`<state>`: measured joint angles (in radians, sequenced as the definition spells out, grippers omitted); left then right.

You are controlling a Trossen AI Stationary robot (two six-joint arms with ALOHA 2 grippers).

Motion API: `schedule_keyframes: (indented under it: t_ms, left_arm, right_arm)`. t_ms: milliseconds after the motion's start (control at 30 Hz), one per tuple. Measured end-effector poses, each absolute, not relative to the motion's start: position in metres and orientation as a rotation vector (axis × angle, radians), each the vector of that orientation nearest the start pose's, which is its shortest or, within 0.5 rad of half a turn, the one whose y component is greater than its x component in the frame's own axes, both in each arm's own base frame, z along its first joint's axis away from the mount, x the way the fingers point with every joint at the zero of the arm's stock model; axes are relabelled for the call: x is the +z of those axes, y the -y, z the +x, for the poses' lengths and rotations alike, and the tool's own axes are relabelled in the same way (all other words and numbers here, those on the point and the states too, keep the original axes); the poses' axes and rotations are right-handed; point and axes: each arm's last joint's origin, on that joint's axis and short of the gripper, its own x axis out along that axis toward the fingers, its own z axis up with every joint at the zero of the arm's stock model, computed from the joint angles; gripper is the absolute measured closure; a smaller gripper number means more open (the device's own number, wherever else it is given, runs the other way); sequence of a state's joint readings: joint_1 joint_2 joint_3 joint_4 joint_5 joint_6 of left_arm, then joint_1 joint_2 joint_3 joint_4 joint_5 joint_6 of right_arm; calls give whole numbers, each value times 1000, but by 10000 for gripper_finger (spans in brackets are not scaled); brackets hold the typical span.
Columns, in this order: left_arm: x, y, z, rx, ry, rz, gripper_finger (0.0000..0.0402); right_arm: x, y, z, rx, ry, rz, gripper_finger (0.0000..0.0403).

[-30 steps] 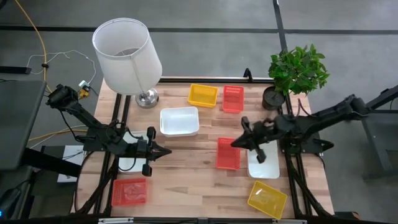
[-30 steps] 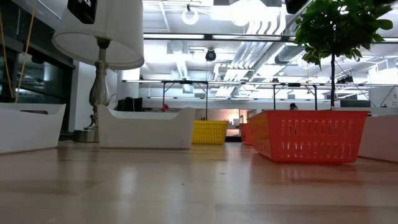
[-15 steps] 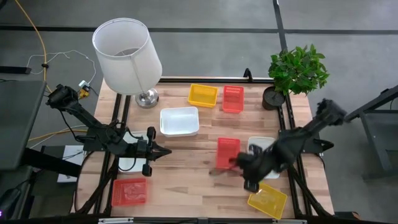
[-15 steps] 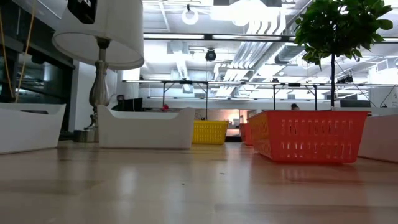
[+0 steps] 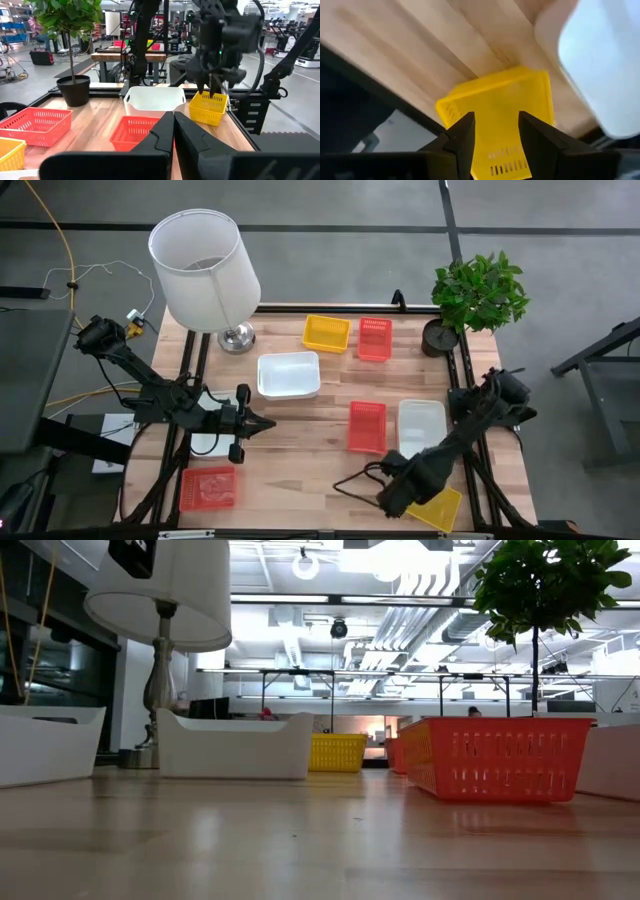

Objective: Stack baskets by color
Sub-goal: Stack the bottom yellow bin on the top yellow bin

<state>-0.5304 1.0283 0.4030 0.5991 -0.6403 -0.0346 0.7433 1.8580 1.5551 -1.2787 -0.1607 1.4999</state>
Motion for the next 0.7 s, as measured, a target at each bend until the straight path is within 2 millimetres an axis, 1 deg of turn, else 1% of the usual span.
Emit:
schedule_keyframes:
  t_ms: [67,133,267,367,433,500,567,700]
  left_arm:
    - [232,91,189,110,-19,-32,401]
    - [233,91,189,110,-19,-35,401]
    - [233,91,189,110,-19,-35,401]
    - [233,91,189,110,-19,-35,401]
    - [233,91,189,110,-19,-34,401]
    - [233,91,189,110,-19,-34,401]
    - [233,91,189,110,-19,-34,401]
    - [233,91,189,110,-19,-34,401]
  right_arm:
    - [239,-243,248,-646,-1637,687,263]
    - [234,-248,245,-748,-1590,735,263]
    - [231,-253,241,-935,-1397,834,263]
    - [232,-257,236,-1037,-1234,913,263]
    - [232,-260,233,-1088,-1165,960,263]
    - [229,-263,230,-1133,-1139,989,263]
    - [223,-266,230,-1160,-1152,991,263]
    - [206,-270,234,-1219,-1169,976,263]
